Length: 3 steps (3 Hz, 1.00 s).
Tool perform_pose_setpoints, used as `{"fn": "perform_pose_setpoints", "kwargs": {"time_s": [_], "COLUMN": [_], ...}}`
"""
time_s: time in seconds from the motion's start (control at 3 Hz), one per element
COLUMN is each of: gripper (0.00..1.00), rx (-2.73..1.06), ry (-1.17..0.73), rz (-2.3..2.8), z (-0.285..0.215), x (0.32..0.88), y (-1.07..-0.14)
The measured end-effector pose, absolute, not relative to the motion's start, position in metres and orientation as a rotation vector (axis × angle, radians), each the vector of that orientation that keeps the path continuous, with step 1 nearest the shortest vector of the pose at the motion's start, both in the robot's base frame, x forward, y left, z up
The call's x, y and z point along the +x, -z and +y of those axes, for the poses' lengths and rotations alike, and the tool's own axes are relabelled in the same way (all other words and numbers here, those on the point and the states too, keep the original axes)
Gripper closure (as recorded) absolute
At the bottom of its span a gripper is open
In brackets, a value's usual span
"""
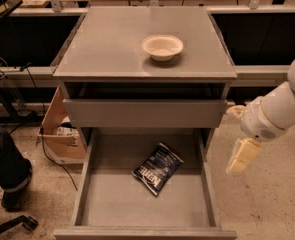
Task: Pick blue chip bag from middle drawer and place on counter
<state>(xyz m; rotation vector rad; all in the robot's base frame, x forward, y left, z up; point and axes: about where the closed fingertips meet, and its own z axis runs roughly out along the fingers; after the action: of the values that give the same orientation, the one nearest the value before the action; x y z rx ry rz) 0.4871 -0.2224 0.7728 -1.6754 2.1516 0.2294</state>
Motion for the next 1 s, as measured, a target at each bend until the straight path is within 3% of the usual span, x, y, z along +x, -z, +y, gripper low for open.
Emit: {"fn": "perform_pose_setpoints", "kwargs": {"time_s": [0.33,1.0], "gripper": [0.0,0.0], "rx": [-1.64,-1.63], "ry": [-0.359,-0.39], "rz": [2.154,2.163], "z": [-0.208,-0.203], "x": [0.479,0.478], "y": [-0.709,-0.698]}}
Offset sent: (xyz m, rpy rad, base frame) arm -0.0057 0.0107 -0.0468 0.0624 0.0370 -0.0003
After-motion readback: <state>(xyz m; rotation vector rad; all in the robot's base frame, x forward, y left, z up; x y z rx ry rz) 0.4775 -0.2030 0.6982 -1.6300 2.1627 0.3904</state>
